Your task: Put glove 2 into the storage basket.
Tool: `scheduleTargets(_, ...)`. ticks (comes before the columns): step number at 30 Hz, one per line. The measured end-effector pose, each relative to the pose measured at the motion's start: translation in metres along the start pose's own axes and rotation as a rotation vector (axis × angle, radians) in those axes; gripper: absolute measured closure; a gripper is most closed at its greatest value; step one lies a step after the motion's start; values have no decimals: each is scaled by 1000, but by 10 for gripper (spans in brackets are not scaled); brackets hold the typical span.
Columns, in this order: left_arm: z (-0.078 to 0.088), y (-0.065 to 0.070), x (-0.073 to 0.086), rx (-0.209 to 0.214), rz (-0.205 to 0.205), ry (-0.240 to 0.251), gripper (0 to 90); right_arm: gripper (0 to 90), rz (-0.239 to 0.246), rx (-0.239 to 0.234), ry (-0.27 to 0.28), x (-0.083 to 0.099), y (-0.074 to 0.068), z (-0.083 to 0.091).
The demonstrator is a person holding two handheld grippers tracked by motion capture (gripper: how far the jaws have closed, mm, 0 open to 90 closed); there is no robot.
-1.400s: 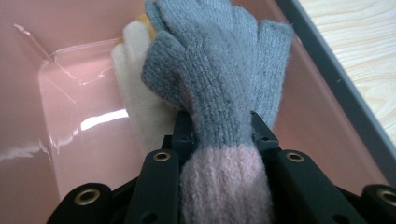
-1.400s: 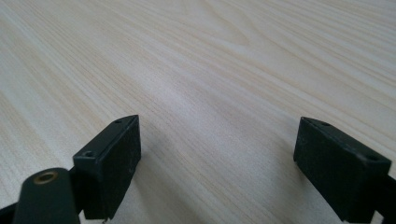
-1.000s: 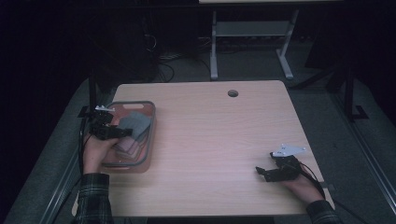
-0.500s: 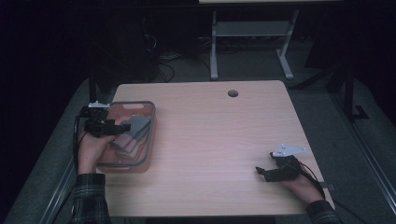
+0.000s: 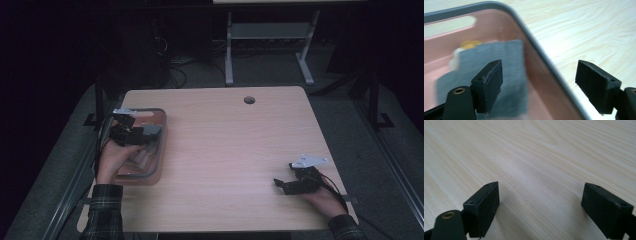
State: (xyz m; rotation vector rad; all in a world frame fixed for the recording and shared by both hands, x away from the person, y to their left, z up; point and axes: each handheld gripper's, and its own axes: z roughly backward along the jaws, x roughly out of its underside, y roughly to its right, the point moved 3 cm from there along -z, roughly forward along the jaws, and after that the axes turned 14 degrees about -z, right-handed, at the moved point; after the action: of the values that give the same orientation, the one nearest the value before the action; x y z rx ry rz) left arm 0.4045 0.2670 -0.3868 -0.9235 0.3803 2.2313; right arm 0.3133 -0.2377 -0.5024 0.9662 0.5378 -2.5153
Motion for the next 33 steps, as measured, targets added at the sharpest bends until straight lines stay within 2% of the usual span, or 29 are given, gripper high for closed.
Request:
scheduleTargets(5,-10,15,-9,37,-38,12,215,143,0,-2,1,0,0,-1)
scheduleTargets(13,-20,38,-21,86,-76,32,215,143,2,-3,1,-1,1,-1)
scheduleTargets(21,-29,65,-29,119,-113,82,214,143,-2,-4,-2,-1,0,-1)
scheduleTargets(25,-34,79,-29,137,-136,85,214,142,-2,-4,-2,-1,0,-1)
scheduleTargets(28,-38,90,-28,159,-138,92,214,142,-2,-4,-2,-1,0,-1)
scheduleTargets(33,-45,109,-25,172,-183,86,214,142,-2,-4,-3,-1,0,-1)
